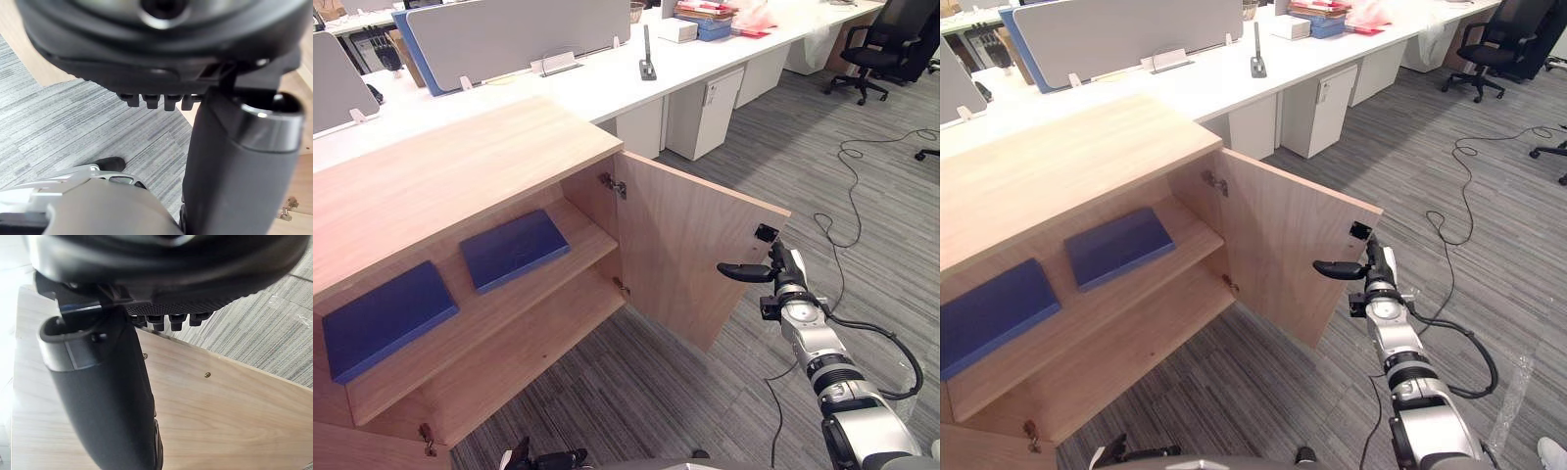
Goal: Walk over to the cabinet, pick up the folder, carry it to the office cabinet, place the folder inside the office cabinet, then close the office cabinet door
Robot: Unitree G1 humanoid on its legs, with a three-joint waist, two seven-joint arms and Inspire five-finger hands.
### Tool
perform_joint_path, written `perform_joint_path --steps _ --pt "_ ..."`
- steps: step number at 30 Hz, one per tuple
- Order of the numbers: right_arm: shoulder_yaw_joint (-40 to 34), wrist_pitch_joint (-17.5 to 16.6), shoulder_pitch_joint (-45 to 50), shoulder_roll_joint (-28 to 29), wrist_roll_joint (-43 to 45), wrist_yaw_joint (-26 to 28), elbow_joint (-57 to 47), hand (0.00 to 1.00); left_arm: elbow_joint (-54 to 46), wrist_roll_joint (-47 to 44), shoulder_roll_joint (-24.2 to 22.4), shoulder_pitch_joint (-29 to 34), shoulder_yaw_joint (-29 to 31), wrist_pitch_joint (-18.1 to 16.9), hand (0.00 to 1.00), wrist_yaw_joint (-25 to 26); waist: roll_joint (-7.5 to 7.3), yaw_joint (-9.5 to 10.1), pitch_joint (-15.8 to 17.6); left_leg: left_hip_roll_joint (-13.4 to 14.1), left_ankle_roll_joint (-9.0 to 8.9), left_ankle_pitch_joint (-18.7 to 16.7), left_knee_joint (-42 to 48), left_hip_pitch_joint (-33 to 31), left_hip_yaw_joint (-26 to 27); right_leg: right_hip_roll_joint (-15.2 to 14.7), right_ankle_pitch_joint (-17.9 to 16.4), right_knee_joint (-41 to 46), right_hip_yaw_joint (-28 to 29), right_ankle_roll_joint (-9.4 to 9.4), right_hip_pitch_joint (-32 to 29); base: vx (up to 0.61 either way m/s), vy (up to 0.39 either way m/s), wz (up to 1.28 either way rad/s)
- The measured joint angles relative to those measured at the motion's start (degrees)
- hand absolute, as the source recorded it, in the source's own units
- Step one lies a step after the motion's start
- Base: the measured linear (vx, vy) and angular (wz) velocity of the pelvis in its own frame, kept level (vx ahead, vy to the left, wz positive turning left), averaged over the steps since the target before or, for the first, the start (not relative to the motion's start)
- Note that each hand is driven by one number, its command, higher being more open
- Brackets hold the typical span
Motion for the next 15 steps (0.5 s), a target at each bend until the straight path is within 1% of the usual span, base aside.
perform_joint_path --steps 4,5,6,7,8,9,10,12,13,14,15 --pt "4.6 0.0 -0.7 -1.7 0.7 0.3 0.2 1.0 0.2 0.0 0.2 0.0 0.3 -0.2 1.0 -0.1 -0.42 -0.21 0.2 0.1 -0.15 0.1 -0.2 0.0 -0.1 0.4 0.8 -1.1 0.3 -0.12 0.0 -0.04 0.003 -0.09" --pt "7.5 0.0 -0.7 -3.3 0.6 0.4 -0.4 1.0 0.5 0.0 0.3 -0.1 0.4 -0.3 1.0 -0.1 -0.55 -0.36 0.3 0.1 -0.27 0.2 -0.3 -0.1 -0.1 0.5 1.0 -1.5 0.4 -0.18 0.0 -0.03 0.002 -0.08" --pt "11.9 0.3 -0.7 -5.6 -2.9 0.4 -2.0 1.0 0.7 0.1 0.4 -0.1 1.0 -0.7 1.0 0.0 -0.8 -1.12 0.4 0.2 -0.3 0.2 -0.4 -0.1 0.0 0.6 1.2 -1.7 0.6 -0.14 -0.1 -0.03 0.001 -0.08" --pt "14.0 0.4 -0.6 -6.7 -4.7 0.6 -3.1 1.0 0.8 0.1 0.4 -0.1 1.5 -0.7 1.0 0.0 -0.92 -1.57 0.5 0.2 -0.31 0.2 -0.4 -0.1 0.0 0.7 1.2 -1.8 0.8 -0.14 -0.1 -0.02 -0.002 -0.05" --pt "14.5 0.5 -0.6 -6.9 -5.1 0.7 -3.5 1.0 0.8 0.1 0.4 0.0 1.7 -0.7 1.0 0.0 -0.93 -1.67 0.5 0.3 -0.31 0.2 -0.5 -0.1 0.0 0.8 1.2 -1.8 0.8 -0.14 -0.1 -0.01 -0.006 -0.11" --pt "19.9 1.8 0.4 -10.9 -10.9 2.0 -9.4 1.0 1.9 0.4 0.4 -0.3 2.7 -0.8 1.0 0.1 -1.13 -2.94 0.7 0.7 -0.41 0.1 -0.4 -0.5 0.3 1.2 1.4 -2.0 1.3 -0.23 -0.2 -0.02 -0.019 -0.14" --pt "23.0 2.0 2.4 -14.7 -15.4 3.1 -15.0 1.0 2.7 0.8 0.6 -0.9 3.1 -0.8 1.0 0.4 -1.19 -3.34 0.7 1.2 -0.77 -0.1 0.0 -0.7 0.5 1.7 1.4 -2.2 1.5 -0.26 -0.2 -0.01 -0.026 -0.17" --pt "26.5 2.0 4.8 -19.3 -20.5 4.8 -22.2 1.0 3.6 1.9 0.5 -1.6 4.5 -0.8 1.0 0.6 -1.22 -3.44 0.7 2.2 -1.34 -0.5 0.6 -0.8 1.1 2.5 1.4 -2.2 2.0 -0.42 -0.4 0.0 -0.051 -0.19" --pt "29.9 1.9 5.2 -22.3 -23.1 6.7 -27.2 1.0 4.5 2.5 0.5 -1.8 5.0 -0.8 1.0 0.8 -1.25 -4.0 0.7 3.0 -1.76 -0.8 1.3 -0.8 1.7 3.4 1.3 -2.2 2.5 -0.92 -0.4 0.0 -0.091 -0.29" --pt "32.9 1.2 5.2 -25.1 -24.3 8.7 -32.0 1.0 4.9 3.0 0.5 -2.2 5.8 -0.8 1.0 0.9 -1.23 -4.3 0.6 3.9 -2.0 -1.0 1.9 -0.8 1.7 4.2 1.3 -2.2 2.9 -1.39 -0.5 -0.01 -0.092 -0.25" --pt "34.3 0.1 5.3 -26.4 -24.6 9.6 -33.9 1.0 5.1 3.1 0.5 -2.4 6.1 -0.8 1.0 0.9 -1.24 -4.32 0.6 4.3 -2.13 -1.1 2.2 -0.8 1.8 4.6 1.2 -2.2 3.0 -1.67 -0.5 -0.02 -0.104 -0.19"
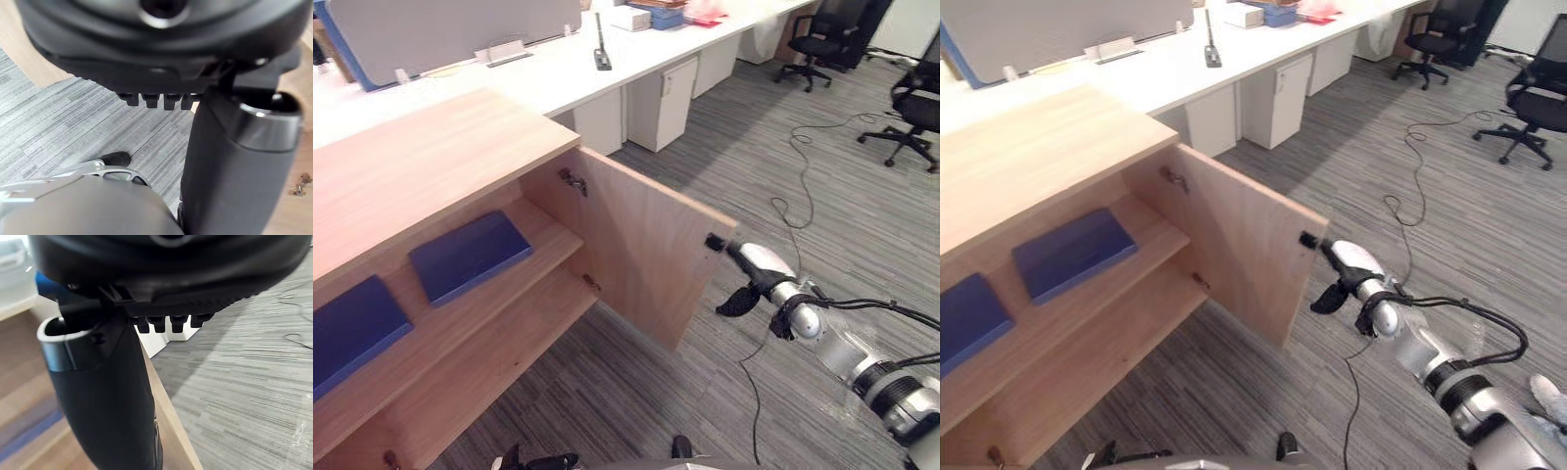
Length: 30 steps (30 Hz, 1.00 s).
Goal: Walk over to the cabinet, pick up the folder, carry it to the office cabinet, place the folder inside the office cabinet, then close the office cabinet door
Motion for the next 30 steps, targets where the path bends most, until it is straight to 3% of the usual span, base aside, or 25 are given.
perform_joint_path --steps 4,8,11,14,18,19,21,24,25,26,28,29,30 --pt "9.1 -9.1 0.0 -2.7 -0.7 5.0 -10.7 1.0 0.2 2.0 0.0 -0.3 0.4 0.0 1.0 0.0 -0.17 1.3 -0.7 2.2 0.28 -0.3 0.8 -0.5 0.0 2.3 -0.9 1.0 0.1 -1.41 -0.9 -0.05 -0.107 -0.06" --pt "13.6 -16.6 -1.1 -2.4 -0.8 7.5 -17.7 1.0 0.7 2.0 -0.2 -1.0 0.5 -0.1 1.0 -0.1 -0.23 3.28 -1.7 2.2 0.5 -0.2 0.7 -1.2 -0.4 2.2 -1.0 1.5 -0.2 -1.63 -1.7 -0.03 -0.031 0.04" --pt "14.6 -20.0 -2.3 -2.4 -0.6 8.0 -21.2 1.0 0.7 2.0 0.3 -1.2 0.5 -0.1 1.0 0.0 -1.33 4.5 -2.4 1.8 0.5 -0.2 0.7 -1.2 -0.8 1.6 -1.1 2.0 -0.2 -1.46 -1.8 -0.01 0.032 0.03" --pt "14.6 -19.8 -2.5 -2.5 -0.6 8.0 -21.2 1.0 1.3 2.0 1.3 -1.1 0.4 -0.1 1.0 -0.1 -2.77 4.69 -3.3 1.0 0.53 -0.3 0.7 -1.4 -1.4 0.7 -1.4 2.5 -0.7 -1.0 -1.8 -0.02 0.052 0.11" --pt "14.6 -19.5 -2.2 -2.1 -0.6 8.0 -18.2 1.0 1.4 2.0 1.5 -1.4 0.3 -0.2 1.0 0.0 -2.9 4.88 -3.4 -0.5 1.28 -0.7 1.9 -2.9 -3.9 -1.4 -2.4 4.1 -2.8 0.08 -1.8 -0.04 0.067 0.33" --pt "14.6 -19.1 -1.7 -0.6 -0.7 8.0 -15.4 1.0 1.3 2.0 1.5 -1.6 -0.2 -0.2 1.0 0.0 -2.86 5.18 -3.3 -1.3 1.88 -1.1 3.2 -4.0 -5.7 -2.7 -4.1 7.0 -4.2 0.53 -2.5 -0.05 0.073 0.71" --pt "14.3 -17.6 -0.3 3.0 -1.8 7.9 -9.0 1.0 0.7 2.1 1.3 -2.0 -1.6 -0.6 1.0 0.0 -2.81 6.12 -3.0 -3.3 2.76 -2.0 5.5 -5.8 -9.2 -6.3 -8.7 15.0 -6.9 1.53 -4.4 -0.05 0.095 1.02" --pt "13.8 -14.3 2.7 11.0 -9.2 7.6 5.1 1.0 -1.6 2.7 1.8 -1.9 -5.5 -1.3 1.0 -0.1 -3.63 8.2 -2.0 -10.1 3.29 -3.7 8.9 -7.5 -17.3 -16.2 -16.8 28.1 -12.7 2.73 -4.6 -0.02 0.05 1.48" --pt "11.1 -13.2 4.9 14.2 -12.4 7.6 10.6 1.0 -2.6 3.6 1.7 -1.9 -7.0 -1.5 1.0 -0.1 -2.77 8.23 -1.0 -12.2 3.87 -4.1 10.3 -8.7 -22.3 -18.1 -17.0 33.8 -11.7 -1.02 -4.8 -0.02 0.031 2.01" --pt "9.0 -12.5 6.6 15.8 -13.6 7.5 13.2 1.0 -3.1 4.2 1.5 -1.9 -7.8 -1.7 1.0 -0.1 -2.33 8.03 -0.5 -12.8 4.13 -4.2 11.5 -9.9 -24.9 -17.9 -15.8 36.5 -9.5 -4.02 -5.8 -0.02 0.035 2.39" --pt "-4.7 -10.2 15.2 23.0 -17.4 7.1 19.9 1.0 -4.7 4.1 1.2 -2.0 -9.1 -2.5 1.0 -0.8 0.41 7.84 -0.4 -15.0 4.9 -3.7 12.0 -13.1 -37.0 -12.7 -10.4 43.6 2.9 -14.32 -9.6 0.04 -0.007 2.48" --pt "-9.3 -9.8 17.2 25.4 -17.6 6.7 21.0 1.0 -4.7 4.0 1.0 -2.3 -8.9 -2.5 1.0 -0.9 0.58 7.79 0.0 -15.4 5.22 -2.9 12.1 -13.7 -39.9 -10.0 -12.8 44.4 7.9 -11.21 -10.0 0.08 -0.133 2.42" --pt "-17.8 -8.1 22.0 30.7 -17.5 4.8 21.0 1.0 -4.5 2.9 1.5 -2.0 -8.2 -1.8 1.0 -0.9 0.65 6.52 0.2 -17.2 5.01 -2.0 12.5 -15.4 -46.3 -4.7 -18.9 40.0 16.9 -5.5 -9.2 0.05 -0.165 2.06"
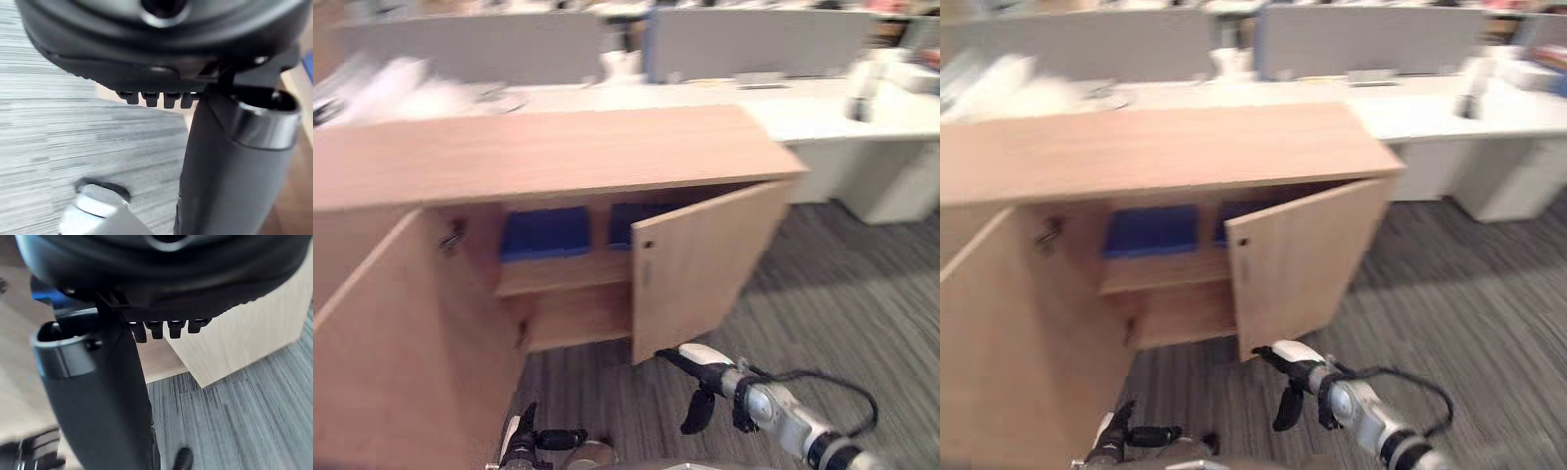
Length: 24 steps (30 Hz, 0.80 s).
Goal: Walk over to the cabinet, pick up the folder, carry it to the office cabinet, place the folder inside the office cabinet, then close the office cabinet door
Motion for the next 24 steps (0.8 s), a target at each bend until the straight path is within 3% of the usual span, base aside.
perform_joint_path --steps 1,2,3,5,6,8,9,11,12,13,14,15,16,17,18,19,20,21,23,24 --pt "-3.7 0.5 2.3 2.3 0.1 -1.0 -0.5 1.0 0.0 -0.2 0.3 0.1 0.2 0.5 1.0 0.0 -0.42 -0.69 -0.1 -1.3 -0.08 0.2 0.0 -0.8 -3.1 2.0 -1.8 -2.9 4.3 1.89 0.7 0.0 -0.304 2.79" --pt "-8.6 2.3 5.9 5.9 2.5 -3.1 -1.3 1.0 -0.6 -1.4 1.0 0.4 0.5 0.6 1.0 0.1 -2.04 -2.16 -0.1 -3.8 -0.87 1.6 -1.2 -1.7 -7.7 3.8 -2.1 -9.1 9.1 4.92 1.8 -0.1 -0.34 2.82" --pt "-11.3 4.3 9.7 8.6 6.2 -5.2 -2.2 1.0 -2.9 -2.0 0.3 1.4 2.7 1.3 1.0 0.2 -3.52 -2.46 0.0 -5.6 -2.01 2.9 -3.2 -1.9 -11.3 2.4 -3.8 -12.6 7.7 7.68 2.8 -0.13 -0.335 2.39" --pt "-13.7 5.5 11.9 11.6 10.6 -7.0 -2.1 1.0 -5.7 -4.4 -1.3 2.7 4.6 1.7 1.0 1.0 -3.27 -1.61 -0.1 -4.3 -3.03 3.6 -5.1 -2.3 -12.2 2.0 -4.7 -15.2 3.6 6.36 4.2 -0.16 -0.214 1.47" --pt "-15.7 6.3 13.3 13.5 13.3 -8.9 -1.6 1.0 -6.9 -6.1 -3.0 3.2 6.0 1.8 1.0 1.9 -2.32 -1.84 -0.3 -4.0 -3.17 3.6 -1.4 -3.8 -9.5 2.0 -4.9 -15.6 0.0 5.86 5.2 -0.14 -0.186 1.37" --pt "-17.6 7.7 13.5 15.3 16.5 -11.7 1.6 1.0 -10.1 -10.4 -5.0 4.2 7.3 1.6 1.0 2.7 -1.84 -1.78 -0.7 -2.7 -4.32 3.7 -1.8 -3.7 -8.6 2.5 -5.2 -15.9 -4.8 5.55 6.6 -0.09 -0.212 1.16" --pt "-17.7 8.3 12.9 16.1 18.2 -13.2 3.8 1.0 -12.0 -14.3 -6.4 4.8 9.0 1.0 1.0 3.8 -1.83 -0.58 -0.9 -2.4 -4.6 4.7 -3.7 -3.5 -9.5 2.7 -5.2 -16.8 -6.4 5.45 7.1 -0.05 -0.2 0.86" --pt "-17.9 8.6 11.6 16.4 19.4 -13.9 7.3 1.0 -12.5 -19.7 -9.4 4.9 12.0 -0.3 1.0 4.6 -1.98 -0.13 -0.7 -2.3 -3.07 5.3 -4.8 -4.2 -9.8 2.5 -5.3 -17.8 -10.0 5.31 8.3 0.0 -0.142 0.94" --pt "-18.8 8.9 10.3 16.9 20.4 -13.9 9.4 1.0 -12.4 -21.9 -10.6 4.2 15.2 -0.1 1.0 4.3 -2.52 -0.7 -0.3 -1.5 1.28 5.2 -3.7 -6.1 -4.5 2.0 -5.2 -19.3 -13.6 5.16 9.8 0.01 -0.115 1.23" --pt "-19.5 8.9 9.7 17.5 20.4 -13.9 10.5 1.0 -12.3 -22.8 -10.7 3.8 16.2 -0.1 1.0 4.2 -3.02 -0.89 0.1 -0.7 2.97 5.0 -2.0 -7.5 -0.1 1.5 -5.2 -19.8 -15.6 5.11 10.5 0.03 -0.096 1.29" --pt "-20.9 8.9 8.9 17.7 20.5 -13.9 12.0 1.0 -12.2 -24.0 -10.9 3.5 17.2 -0.1 1.0 4.3 -2.93 -1.06 0.6 0.5 1.92 4.3 4.4 -10.6 8.8 1.0 -5.3 -20.2 -18.7 5.01 11.8 0.08 -0.074 1.34" --pt "-23.2 9.1 7.5 17.6 20.6 -13.7 14.7 1.0 -11.3 -24.5 -11.6 3.1 19.3 0.0 1.0 4.1 -2.39 -0.96 0.9 4.4 2.5 -0.2 15.2 -13.2 24.7 0.4 -5.3 -20.9 -22.9 4.99 14.0 0.12 -0.06 1.25" --pt "-24.2 9.1 7.1 17.6 20.5 -13.7 15.7 1.0 -10.9 -24.4 -11.7 3.2 20.2 0.0 1.0 4.1 -2.07 -0.86 1.0 6.5 4.1 -2.6 18.1 -13.3 31.4 0.3 -5.4 -20.8 -24.4 5.06 14.8 0.2 -0.019 1.13" --pt "-25.9 9.3 6.5 17.6 21.2 -13.6 16.8 1.0 -10.3 -24.3 -11.7 3.6 20.8 0.0 1.0 4.0 -0.95 -0.65 0.9 9.5 7.04 -5.2 20.1 -12.8 40.6 0.6 -5.5 -20.1 -26.7 5.22 15.5 0.22 0.01 1.21" --pt "-29.2 9.6 5.6 17.7 22.7 -13.7 18.1 1.0 -10.0 -23.6 -11.8 3.7 21.6 0.1 1.0 3.5 0.14 -0.98 1.2 9.7 8.27 -5.6 20.0 -12.6 46.3 0.6 -6.3 -17.9 -29.8 4.71 15.7 0.23 0.016 1.66" --pt "-33.0 9.6 4.9 18.2 23.2 -13.7 20.1 1.0 -9.5 -23.5 -11.8 3.6 21.6 0.0 1.0 3.1 0.57 -1.09 1.2 7.0 8.81 -5.3 14.5 -11.2 44.9 0.9 -7.6 -18.6 -30.8 2.7 15.6 0.13 0.006 1.7" --pt "-34.7 9.6 4.2 18.6 23.6 -13.7 21.3 1.0 -8.9 -23.7 -11.7 3.3 21.7 0.0 1.0 2.9 0.0 -1.11 1.1 4.4 9.3 -3.2 10.2 -10.3 43.6 1.1 -7.3 -21.4 -30.8 2.18 15.4 0.04 -0.042 2.25" --pt "-39.4 9.3 3.7 20.0 26.2 -13.8 24.1 1.0 -6.9 -24.1 -11.0 1.6 22.7 0.0 1.0 3.2 -2.36 -2.88 0.7 1.1 8.45 -3.3 6.9 -7.1 47.1 -1.4 -3.2 -27.6 -33.4 4.6 16.9 -0.01 -0.042 1.73" --pt "-43.5 9.7 2.6 20.1 28.4 -14.1 26.1 1.0 -5.6 -25.5 -11.8 1.9 23.9 -0.1 1.0 3.4 -0.98 -2.43 0.9 5.5 6.58 -9.0 8.8 -2.5 52.1 -1.5 -2.9 -26.8 -37.1 5.33 18.3 0.12 -0.012 1.11" --pt "-46.1 10.2 1.6 19.9 29.4 -14.5 27.0 1.0 -3.8 -26.4 -11.6 1.7 23.8 0.1 1.0 3.4 -0.22 -2.42 1.5 2.9 7.0 -7.5 3.4 0.7 51.0 -2.3 -2.8 -26.4 -38.9 5.43 19.4 0.18 0.015 0.64"
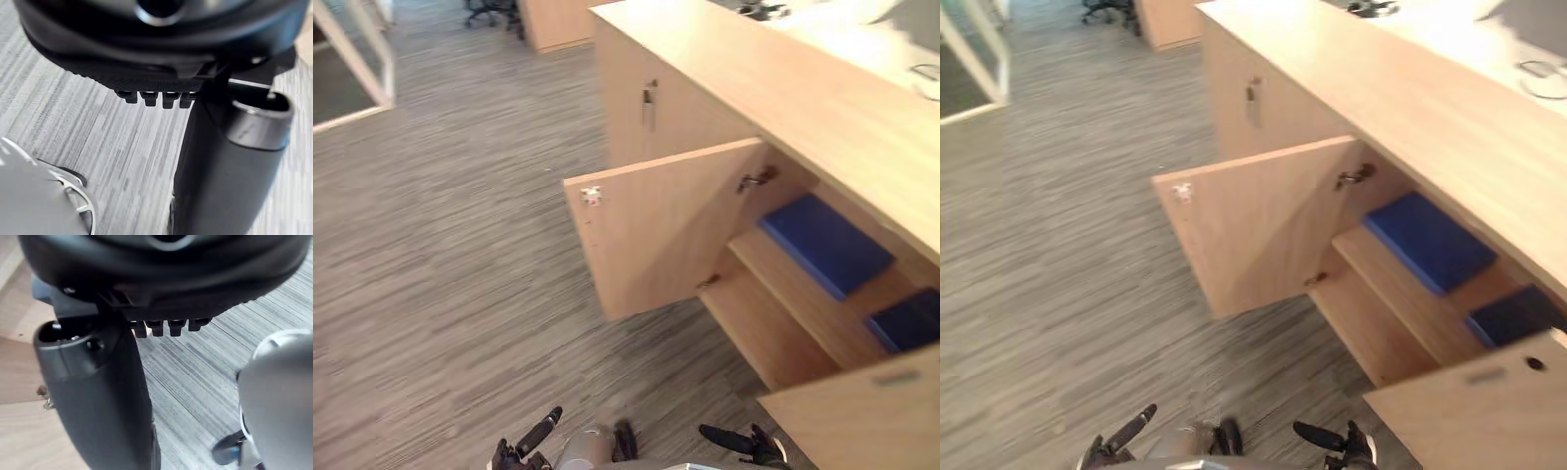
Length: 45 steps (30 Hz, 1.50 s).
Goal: Walk over to the cabinet, pick up the folder, carry it to the office cabinet, place the folder inside the office cabinet, then close the office cabinet door
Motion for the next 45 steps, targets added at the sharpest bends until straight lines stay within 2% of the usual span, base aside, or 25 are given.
perform_joint_path --steps 2,3,4,5,6,9,12,17,23,28,31,34,35,36,37,38,39,40,42,43,45 --pt "-1.0 0.2 -0.1 -0.4 0.6 0.1 1.1 1.0 0.4 -0.6 0.5 1.3 -1.8 -0.4 1.0 0.1 0.41 -0.03 -0.3 -2.8 0.77 4.1 -8.2 4.1 -1.8 -1.1 1.6 1.3 -2.2 0.84 0.5 0.12 0.026 0.63" --pt "-1.1 0.0 -0.2 -0.7 1.2 0.2 1.5 1.0 0.9 -1.3 0.7 1.6 -2.8 -0.5 1.0 -0.2 0.82 -0.16 -0.5 -3.3 0.77 6.1 -11.6 5.6 -3.6 -1.0 1.9 1.2 -2.8 0.34 0.5 0.09 0.028 0.54" --pt "-1.1 0.0 -0.3 -0.7 1.3 0.2 1.6 1.0 1.1 -1.7 0.8 1.6 -3.0 -0.4 1.0 -0.3 0.81 -0.15 -0.5 -3.3 0.73 6.4 -12.2 5.8 -3.8 -0.8 1.6 0.4 -2.8 0.39 0.6 0.04 0.019 0.52" --pt "-1.0 0.0 -0.9 -0.7 2.2 0.2 2.0 1.0 1.6 -2.7 1.6 1.6 -4.1 -0.4 1.0 -0.6 0.38 -0.08 -0.4 -4.0 0.66 7.8 -14.5 6.6 -4.9 -0.7 2.2 -4.3 -3.2 0.08 0.7 0.0 0.004 0.4" --pt "-1.0 0.0 -1.2 -0.7 2.3 0.2 2.7 1.0 1.7 -2.9 2.1 1.6 -5.0 -0.3 1.0 -0.8 0.08 -0.36 -0.1 -4.8 0.3 9.0 -16.5 7.9 -5.8 -1.1 4.0 -5.3 -3.2 1.94 1.0 -0.01 -0.014 0.41" --pt "-2.0 -0.1 -1.1 -0.9 4.0 0.0 3.1 1.0 -1.6 -3.6 1.2 3.6 -5.9 -0.1 1.0 -1.0 0.46 -1.03 -0.2 -5.1 -0.78 12.4 -23.4 11.9 -6.6 -0.7 4.4 -5.1 -3.6 2.54 1.9 0.0 -0.068 0.07" --pt "-3.0 0.0 -0.9 -1.0 4.6 -0.2 3.0 1.0 -7.0 -1.1 1.3 5.1 -8.7 0.7 1.0 -0.7 0.51 -2.01 -0.2 -5.0 -1.2 12.7 -23.5 12.2 -6.9 -0.6 4.4 -5.1 -4.1 2.54 2.3 -0.03 -0.08 0.03" --pt "-2.9 -0.2 -0.7 -1.7 4.6 -0.5 2.8 1.0 -22.6 11.1 2.6 4.7 -13.0 1.1 1.0 -0.2 0.4 -3.14 0.5 -5.1 -1.23 12.7 -23.5 12.0 -6.9 -0.7 4.3 -5.3 -4.0 2.43 2.2 -0.02 -0.006 -0.01" --pt "-3.0 -0.6 -0.3 -2.2 4.6 -0.1 2.7 1.0 -25.4 22.5 10.6 -2.9 -13.6 1.3 1.0 0.8 0.49 -5.56 0.7 -5.0 -1.32 12.1 -23.5 12.2 -5.0 -0.4 4.3 -6.8 -2.2 2.38 2.1 -0.02 -0.005 -0.16" --pt "-3.7 -0.5 1.9 -2.6 4.6 1.1 3.3 1.0 -24.9 27.9 19.2 -9.6 -18.1 1.8 1.0 1.3 0.48 -5.87 0.7 -4.5 -1.62 11.2 -23.5 12.8 -3.4 0.0 4.4 -7.1 -0.7 2.22 2.2 0.04 -0.021 -0.19" --pt "-5.5 -0.5 1.9 -2.5 4.7 2.1 4.3 1.0 -22.1 30.1 25.7 -16.3 -21.3 1.9 1.0 1.1 0.55 -6.03 0.6 -3.2 -2.12 10.8 -23.2 14.0 -2.5 1.0 5.0 -6.2 0.4 1.17 2.3 0.07 -0.037 -0.2" --pt "-5.5 -0.5 1.9 -2.8 4.7 2.7 4.2 1.0 -20.1 30.1 28.7 -20.2 -24.1 1.9 1.0 0.9 1.1 -6.23 0.2 -1.2 -2.14 10.8 -23.1 14.4 -2.4 2.0 5.6 -2.5 1.4 0.03 1.0 0.05 -0.04 -0.11" --pt "-5.5 -0.6 2.0 -3.4 4.7 2.9 4.2 1.0 -19.7 30.1 29.1 -20.8 -24.8 1.8 1.0 0.7 1.99 -6.71 -0.1 0.5 -2.15 10.8 -23.1 14.4 -2.6 2.5 6.1 1.5 2.2 -0.96 -1.3 0.03 -0.028 -0.18" --pt "-5.5 -0.9 2.1 -3.9 5.0 3.3 3.9 1.0 -19.0 30.1 29.3 -21.9 -25.0 1.9 1.0 0.6 3.68 -7.27 0.0 3.8 -2.59 11.1 -23.1 14.9 -3.0 4.5 3.1 -1.2 2.6 -1.86 -3.0 0.02 -0.029 -0.18" --pt "-5.4 -1.1 2.2 -3.8 5.0 3.3 3.7 1.0 -18.1 30.1 29.4 -22.9 -25.3 1.9 1.0 0.6 3.77 -7.19 0.0 4.3 -2.99 11.3 -23.1 15.2 -3.0 5.1 3.8 -5.9 2.5 -1.93 -2.8 -0.03 -0.052 -0.11" --pt "-5.5 -1.2 2.8 -3.2 5.0 3.4 3.8 1.0 -17.0 30.2 30.8 -24.7 -27.5 2.3 1.0 0.2 1.8 -7.18 -0.7 3.9 -4.86 11.2 -23.1 15.6 -2.7 4.4 11.8 -13.1 2.6 -2.15 -3.1 -0.02 -0.059 0.02" --pt "-5.5 -1.2 3.1 -3.0 5.0 3.5 4.0 1.0 -16.9 30.2 31.4 -25.5 -28.7 2.3 1.0 0.1 0.68 -7.29 -1.2 3.4 -5.94 10.4 -23.1 15.8 -2.9 3.3 13.9 -12.6 2.9 -0.22 -3.9 0.02 -0.122 0.05" --pt "-5.8 -1.3 3.5 -3.1 5.1 3.5 5.1 1.0 -16.0 30.2 31.4 -26.6 -31.3 2.3 1.0 -0.1 1.09 -7.6 -1.7 4.5 -7.21 10.4 -23.0 16.1 -2.9 4.2 13.4 -12.5 3.2 -0.2 -3.8 0.07 -0.171 -0.1" --pt "-5.9 -1.4 3.6 -3.7 6.3 3.6 5.3 1.0 -15.5 30.2 31.4 -27.6 -33.6 2.4 1.0 -0.7 2.37 -7.84 -1.6 5.3 -7.41 10.4 -23.0 16.3 -2.3 5.0 12.9 -12.7 4.0 -1.09 -3.6 0.06 -0.174 -0.21" --pt "-6.9 -1.3 3.7 -4.1 6.9 3.6 5.4 1.0 -13.0 29.9 31.3 -29.0 -33.2 3.1 1.0 -0.2 3.49 -7.8 -1.4 5.7 -7.59 10.5 -23.0 16.3 -1.8 5.5 12.8 -12.6 4.6 -1.41 -3.8 0.04 -0.13 -0.13" --pt "-7.7 -0.9 4.8 -4.4 7.4 3.5 5.4 1.0 -10.8 32.1 33.3 -30.2 -36.0 4.3 1.0 -0.7 4.57 -7.72 -1.8 6.4 -7.97 10.4 -22.9 16.7 -1.6 6.0 12.5 -12.2 4.7 -2.09 -3.7 0.05 -0.112 -0.05"
